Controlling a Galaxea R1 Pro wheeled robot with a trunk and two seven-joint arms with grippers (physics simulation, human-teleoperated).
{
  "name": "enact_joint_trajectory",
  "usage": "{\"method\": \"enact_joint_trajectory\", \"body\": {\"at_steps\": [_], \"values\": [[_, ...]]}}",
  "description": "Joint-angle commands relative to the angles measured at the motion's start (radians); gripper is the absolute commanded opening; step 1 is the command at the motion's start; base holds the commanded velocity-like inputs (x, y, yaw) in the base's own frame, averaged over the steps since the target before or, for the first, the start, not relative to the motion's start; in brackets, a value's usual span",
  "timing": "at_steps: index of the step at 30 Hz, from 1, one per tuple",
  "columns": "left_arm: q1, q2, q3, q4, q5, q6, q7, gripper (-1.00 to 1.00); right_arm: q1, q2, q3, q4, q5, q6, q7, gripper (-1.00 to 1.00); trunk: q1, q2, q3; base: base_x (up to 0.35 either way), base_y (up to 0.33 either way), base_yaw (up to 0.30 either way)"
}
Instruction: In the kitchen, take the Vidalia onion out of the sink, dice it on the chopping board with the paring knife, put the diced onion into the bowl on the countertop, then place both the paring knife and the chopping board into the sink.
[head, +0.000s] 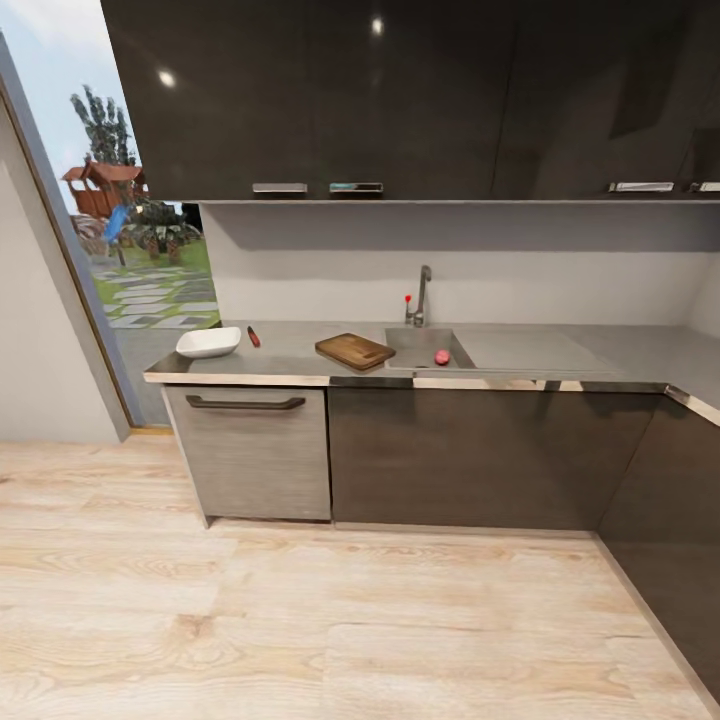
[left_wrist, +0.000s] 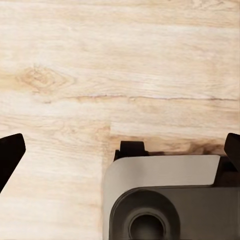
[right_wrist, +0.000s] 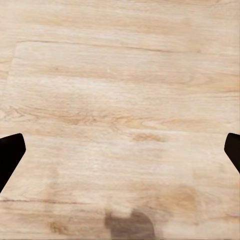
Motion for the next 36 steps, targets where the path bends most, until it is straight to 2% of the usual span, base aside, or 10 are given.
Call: {"method": "enact_joint_trajectory", "body": {"at_steps": [1, 36], "values": [[0.000, 0.000, 0.001, 0.001, 0.002, -0.003, 0.000, 1.00, -0.001, 0.001, 0.000, 0.003, 0.007, -0.002, -0.007, 1.00, -0.004, 0.007, 0.002, 0.000, 0.000, 0.000], [0.000, 0.000, 0.000, 0.009, 0.004, -0.002, -0.005, 1.00, -0.001, -0.001, -0.003, 0.004, 0.007, -0.002, -0.012, 1.00, -0.138, 0.252, 0.112, 0.000, 0.000, 0.000]]}}
